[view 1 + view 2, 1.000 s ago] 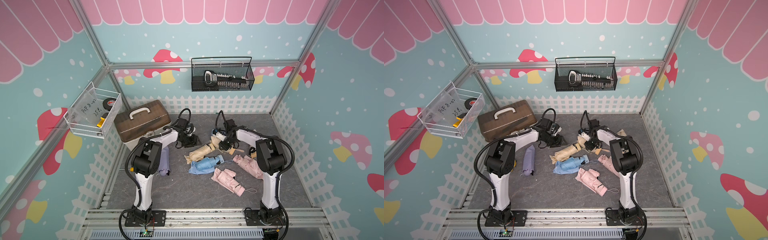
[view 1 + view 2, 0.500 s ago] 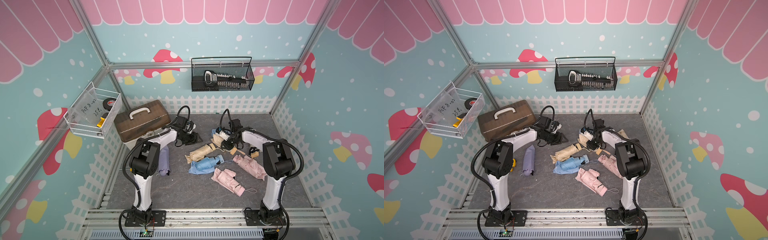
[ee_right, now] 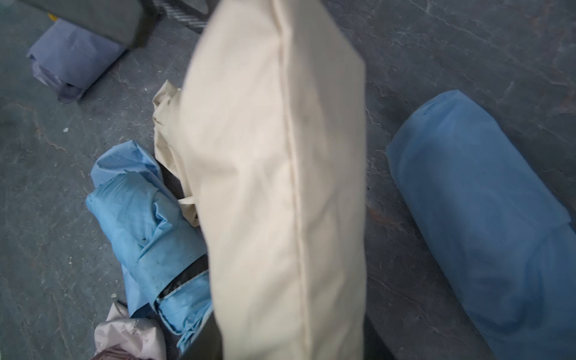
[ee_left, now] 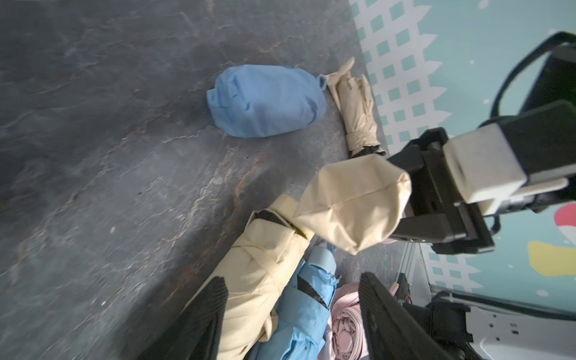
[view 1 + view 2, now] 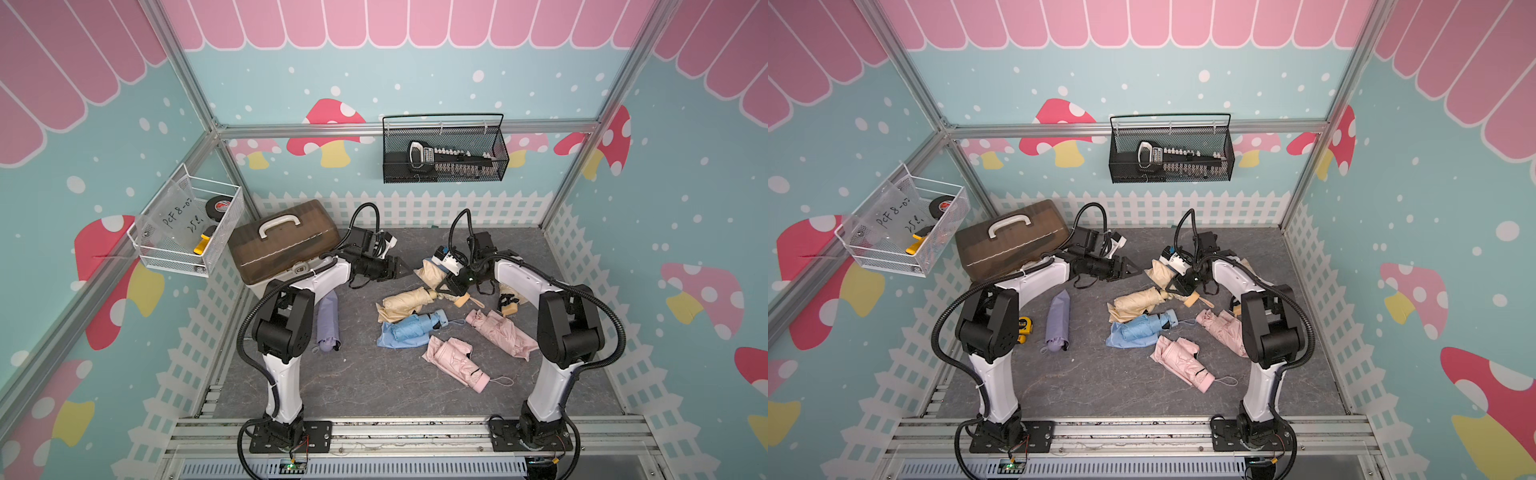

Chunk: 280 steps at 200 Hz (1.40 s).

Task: Take umbrellas out of sleeves
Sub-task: Pick up the umbrella from the center of the board.

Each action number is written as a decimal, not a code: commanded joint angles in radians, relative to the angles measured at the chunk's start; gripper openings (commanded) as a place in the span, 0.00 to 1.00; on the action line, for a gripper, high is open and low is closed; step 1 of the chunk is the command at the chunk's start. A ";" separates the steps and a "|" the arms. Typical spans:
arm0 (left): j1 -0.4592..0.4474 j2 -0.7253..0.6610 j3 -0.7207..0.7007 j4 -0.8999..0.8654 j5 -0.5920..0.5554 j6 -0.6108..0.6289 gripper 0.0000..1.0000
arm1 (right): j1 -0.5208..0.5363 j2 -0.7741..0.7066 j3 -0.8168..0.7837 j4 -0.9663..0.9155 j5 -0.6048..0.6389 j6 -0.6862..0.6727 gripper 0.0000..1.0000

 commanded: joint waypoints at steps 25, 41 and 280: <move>0.001 0.025 -0.025 0.185 0.173 0.068 0.72 | 0.002 0.054 0.045 -0.031 -0.167 -0.109 0.30; -0.001 0.040 -0.017 0.191 0.191 0.111 0.75 | 0.001 0.081 0.070 -0.071 -0.184 -0.154 0.30; -0.074 0.224 0.212 -0.039 0.301 0.303 0.07 | 0.018 0.156 0.154 -0.125 -0.210 -0.207 0.52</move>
